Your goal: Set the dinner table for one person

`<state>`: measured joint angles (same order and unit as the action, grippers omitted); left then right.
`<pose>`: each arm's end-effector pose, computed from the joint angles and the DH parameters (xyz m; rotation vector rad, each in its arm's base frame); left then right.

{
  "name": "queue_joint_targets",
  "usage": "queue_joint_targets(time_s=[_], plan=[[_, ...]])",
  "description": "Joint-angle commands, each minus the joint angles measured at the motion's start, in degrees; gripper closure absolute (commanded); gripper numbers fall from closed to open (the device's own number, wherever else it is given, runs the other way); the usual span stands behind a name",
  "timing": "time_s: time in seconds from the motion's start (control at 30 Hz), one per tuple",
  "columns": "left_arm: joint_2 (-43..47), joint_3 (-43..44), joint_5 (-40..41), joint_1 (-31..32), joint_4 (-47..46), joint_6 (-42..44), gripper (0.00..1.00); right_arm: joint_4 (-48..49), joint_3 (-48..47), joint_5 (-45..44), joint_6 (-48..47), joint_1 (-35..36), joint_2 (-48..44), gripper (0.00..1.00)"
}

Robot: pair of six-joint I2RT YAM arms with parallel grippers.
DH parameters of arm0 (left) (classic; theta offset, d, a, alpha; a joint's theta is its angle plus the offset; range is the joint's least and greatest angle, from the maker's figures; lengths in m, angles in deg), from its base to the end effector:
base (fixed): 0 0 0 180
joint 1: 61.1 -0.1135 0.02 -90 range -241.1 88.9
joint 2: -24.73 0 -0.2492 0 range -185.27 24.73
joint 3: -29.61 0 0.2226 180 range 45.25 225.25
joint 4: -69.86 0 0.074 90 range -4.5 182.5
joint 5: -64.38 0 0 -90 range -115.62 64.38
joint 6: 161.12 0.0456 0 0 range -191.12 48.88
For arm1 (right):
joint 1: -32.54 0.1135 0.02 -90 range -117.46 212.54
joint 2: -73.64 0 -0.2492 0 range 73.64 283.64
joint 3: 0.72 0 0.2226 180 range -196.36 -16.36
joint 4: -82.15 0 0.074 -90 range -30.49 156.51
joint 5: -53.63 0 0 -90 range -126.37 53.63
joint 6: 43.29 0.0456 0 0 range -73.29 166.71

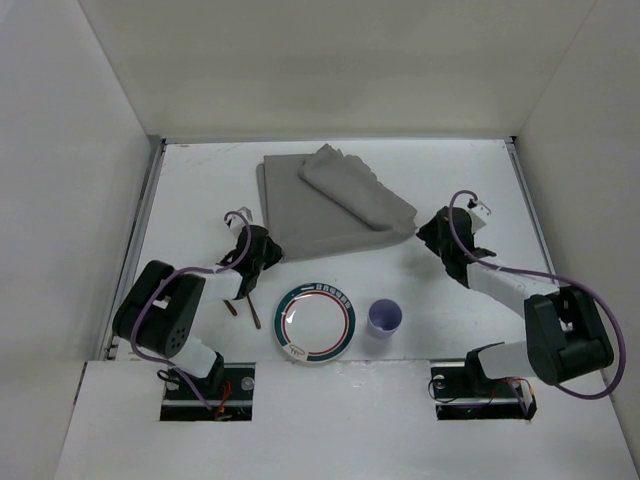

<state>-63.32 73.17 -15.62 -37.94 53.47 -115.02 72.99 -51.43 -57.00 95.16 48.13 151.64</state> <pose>0.2561 -0.1010 0.1506 -0.4853 2.0411 -0.5412 0.2546 0.0544 0.1859 0.8018 2.0171 0.2447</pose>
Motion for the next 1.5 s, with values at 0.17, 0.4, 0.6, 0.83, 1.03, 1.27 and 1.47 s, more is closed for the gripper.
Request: queue_joint_targets(time_s=[0.17,0.4,0.6,0.83,1.03,1.27,1.47], plan=[[10.3,-3.7,6.7,-0.4,4.0,0.0,0.71,-0.1,-4.2,-1.5,-4.4,3.2,-0.5,0.24],[15.2,-4.5,5.7,-0.2,9.1,-3.4,0.39,8.6,-5.8,10.1,1.1,1.0,8.4,0.21],[13.4,-3.7,0.7,0.7,13.8,-7.7,0.38,12.9,-5.7,15.9,6.4,-1.6,13.4,0.21],[8.2,-2.3,1.9,2.3,13.0,-9.3,0.49,14.2,-6.9,19.0,10.2,-2.7,17.6,0.28],[5.3,-3.1,5.8,2.6,9.0,-9.6,0.55,17.0,-8.4,20.9,14.0,-3.5,21.9,0.43],[3.6,-5.6,7.3,1.7,-0.8,-9.8,0.83,22.6,-8.4,20.9,15.6,-3.2,21.9,0.86],[15.9,-4.4,8.9,0.5,-2.3,-7.5,0.93,26.2,-3.1,18.8,13.0,-3.2,8.8,0.94]])
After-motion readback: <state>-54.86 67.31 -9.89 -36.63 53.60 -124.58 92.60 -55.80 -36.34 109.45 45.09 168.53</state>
